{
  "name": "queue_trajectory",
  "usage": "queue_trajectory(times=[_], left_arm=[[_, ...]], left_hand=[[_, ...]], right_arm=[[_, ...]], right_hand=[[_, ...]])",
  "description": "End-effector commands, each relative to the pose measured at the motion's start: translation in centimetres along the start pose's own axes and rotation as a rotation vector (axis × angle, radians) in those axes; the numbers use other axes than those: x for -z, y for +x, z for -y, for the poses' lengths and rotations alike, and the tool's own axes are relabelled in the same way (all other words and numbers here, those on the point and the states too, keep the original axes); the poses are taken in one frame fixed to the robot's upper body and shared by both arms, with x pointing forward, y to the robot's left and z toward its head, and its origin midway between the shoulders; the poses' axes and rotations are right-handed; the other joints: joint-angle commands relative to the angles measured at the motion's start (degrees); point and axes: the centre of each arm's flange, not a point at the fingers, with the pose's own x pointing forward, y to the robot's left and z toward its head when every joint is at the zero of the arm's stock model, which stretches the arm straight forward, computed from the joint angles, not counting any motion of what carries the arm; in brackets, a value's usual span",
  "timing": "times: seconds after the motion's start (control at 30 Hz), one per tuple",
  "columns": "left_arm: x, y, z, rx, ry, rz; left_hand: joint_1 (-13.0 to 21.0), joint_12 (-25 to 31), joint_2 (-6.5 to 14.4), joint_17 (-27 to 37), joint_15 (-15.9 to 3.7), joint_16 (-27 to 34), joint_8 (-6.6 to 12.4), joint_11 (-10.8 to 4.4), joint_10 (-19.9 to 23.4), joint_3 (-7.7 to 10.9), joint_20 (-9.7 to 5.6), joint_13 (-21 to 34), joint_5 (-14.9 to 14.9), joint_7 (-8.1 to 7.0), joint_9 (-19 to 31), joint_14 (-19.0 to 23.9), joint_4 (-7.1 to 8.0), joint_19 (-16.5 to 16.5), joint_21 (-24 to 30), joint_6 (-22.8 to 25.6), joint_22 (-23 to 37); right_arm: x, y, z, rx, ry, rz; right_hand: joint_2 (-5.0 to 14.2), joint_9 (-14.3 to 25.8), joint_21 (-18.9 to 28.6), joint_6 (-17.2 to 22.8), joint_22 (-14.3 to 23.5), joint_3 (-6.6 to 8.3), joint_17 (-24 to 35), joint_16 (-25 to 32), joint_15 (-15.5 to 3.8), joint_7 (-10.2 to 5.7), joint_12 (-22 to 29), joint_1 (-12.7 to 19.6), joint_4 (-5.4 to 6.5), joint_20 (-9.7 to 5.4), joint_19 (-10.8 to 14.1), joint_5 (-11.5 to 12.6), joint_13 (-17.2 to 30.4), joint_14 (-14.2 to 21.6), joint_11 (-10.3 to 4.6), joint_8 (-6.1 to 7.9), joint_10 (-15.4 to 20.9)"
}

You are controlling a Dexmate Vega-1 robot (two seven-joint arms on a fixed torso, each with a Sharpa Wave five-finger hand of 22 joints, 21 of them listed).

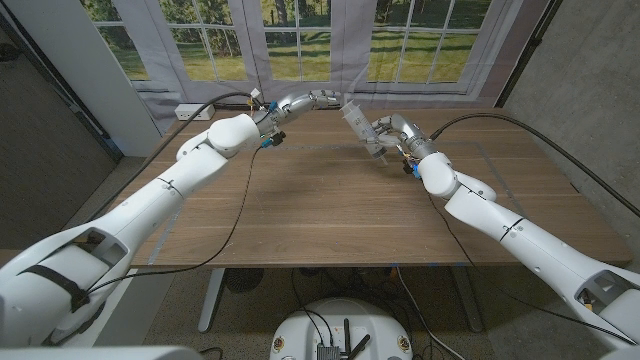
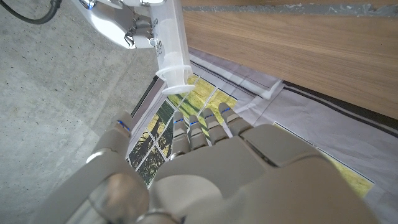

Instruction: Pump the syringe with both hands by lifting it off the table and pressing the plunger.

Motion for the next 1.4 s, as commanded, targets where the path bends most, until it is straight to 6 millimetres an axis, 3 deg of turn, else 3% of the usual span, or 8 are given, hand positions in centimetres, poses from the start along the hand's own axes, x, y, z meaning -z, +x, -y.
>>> queue_trajectory(times=[0.03, 0.97, 1.4], left_arm=[[0.9, -1.7, -1.0, -0.089, -0.025, -0.033], [5.9, -6.9, -1.3, -0.338, -0.192, -0.119], [9.9, -9.5, 0.5, -0.461, -0.364, -0.175]], left_hand=[[0.0, -0.1, 0.5, 0.1, -1.99, -0.3, 0.05, 0.19, -0.2, 0.1, -0.26, 0.2, 0.1, -0.05, 0.1, -0.6, -0.18, 0.4, 0.2, -0.1, 0.2], [0.2, -0.6, 0.7, 0.1, -1.74, -0.4, -0.56, 0.49, -2.2, -0.07, -0.66, 0.2, 0.0, -0.45, 0.1, -2.7, -0.09, 1.0, 0.3, -2.4, 0.2], [0.5, -0.5, 1.2, 0.1, -1.68, -0.3, -0.39, 0.48, -2.6, 0.03, -0.96, 0.1, 0.0, -0.36, 0.1, -3.2, -0.01, 1.1, 0.3, -2.6, 0.2]], right_arm=[[0.4, -0.2, -0.2, -0.034, -0.033, -0.021], [-1.2, 0.5, 0.4, -0.141, -0.224, -0.051], [-2.1, 1.4, 0.4, -0.199, -0.295, -0.064]], right_hand=[[13.84, 0.2, 0.3, 5.0, 0.2, 0.39, 0.1, -0.5, -4.6, -4.56, 0.4, 13.8, 0.28, -8.11, 0.7, 0.4, 0.4, 0.0, -1.04, 0.3, 1.2], [13.57, 0.3, 0.8, 3.2, 0.1, 0.17, 0.3, -1.1, -4.6, -4.53, 0.0, 13.3, 0.34, -7.8, 2.6, 0.5, 0.6, -0.9, -0.99, -0.48, -0.2], [13.48, 0.3, 0.8, 3.0, 0.1, 0.0, 0.3, -1.3, -4.51, -4.53, -0.1, 12.9, 0.49, -7.74, 2.8, 0.5, 0.5, -1.3, -1.0, -0.58, -0.6]])
